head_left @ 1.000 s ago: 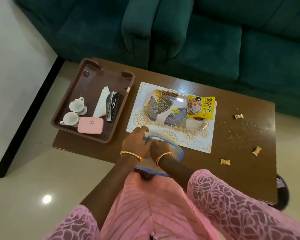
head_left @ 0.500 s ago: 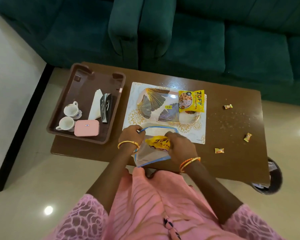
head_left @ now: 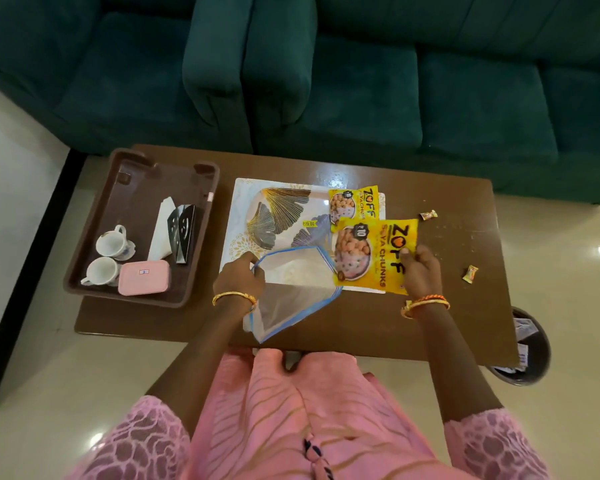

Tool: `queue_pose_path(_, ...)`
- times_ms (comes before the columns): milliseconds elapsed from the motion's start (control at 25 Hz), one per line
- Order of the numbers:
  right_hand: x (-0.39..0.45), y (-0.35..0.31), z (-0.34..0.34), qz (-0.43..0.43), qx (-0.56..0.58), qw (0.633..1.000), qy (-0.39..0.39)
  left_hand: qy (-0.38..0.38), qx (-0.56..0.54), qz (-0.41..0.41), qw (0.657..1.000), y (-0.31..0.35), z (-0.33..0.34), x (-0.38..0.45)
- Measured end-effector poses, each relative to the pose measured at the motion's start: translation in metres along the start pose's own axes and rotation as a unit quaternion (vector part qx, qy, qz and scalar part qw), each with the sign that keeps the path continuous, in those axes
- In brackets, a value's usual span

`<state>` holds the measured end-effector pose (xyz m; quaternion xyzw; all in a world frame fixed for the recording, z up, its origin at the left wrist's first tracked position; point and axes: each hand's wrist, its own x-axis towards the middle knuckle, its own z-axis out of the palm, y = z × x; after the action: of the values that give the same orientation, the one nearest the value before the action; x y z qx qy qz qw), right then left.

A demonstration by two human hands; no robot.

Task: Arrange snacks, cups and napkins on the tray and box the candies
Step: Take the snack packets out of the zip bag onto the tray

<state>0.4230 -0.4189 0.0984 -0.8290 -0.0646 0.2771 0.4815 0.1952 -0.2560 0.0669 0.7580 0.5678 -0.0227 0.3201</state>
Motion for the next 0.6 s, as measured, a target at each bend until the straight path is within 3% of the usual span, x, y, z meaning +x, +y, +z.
queue_pose_path(120,0.037,0.014,-0.022,0.040,-0.002,0.997,0.062,-0.019,0.034,0.026,0.999,0.013,0.003,0.006)
queue_pose_path(320,0.105,0.045,-0.006,0.130,-0.016,0.988,0.080,-0.030,0.109,0.026,0.993,0.036,0.017,0.008)
queue_pose_path(600,0.162,0.064,0.060,0.184,-0.064,0.980,-0.031,0.014,0.141,-0.024,0.990,0.039,0.018,0.014)
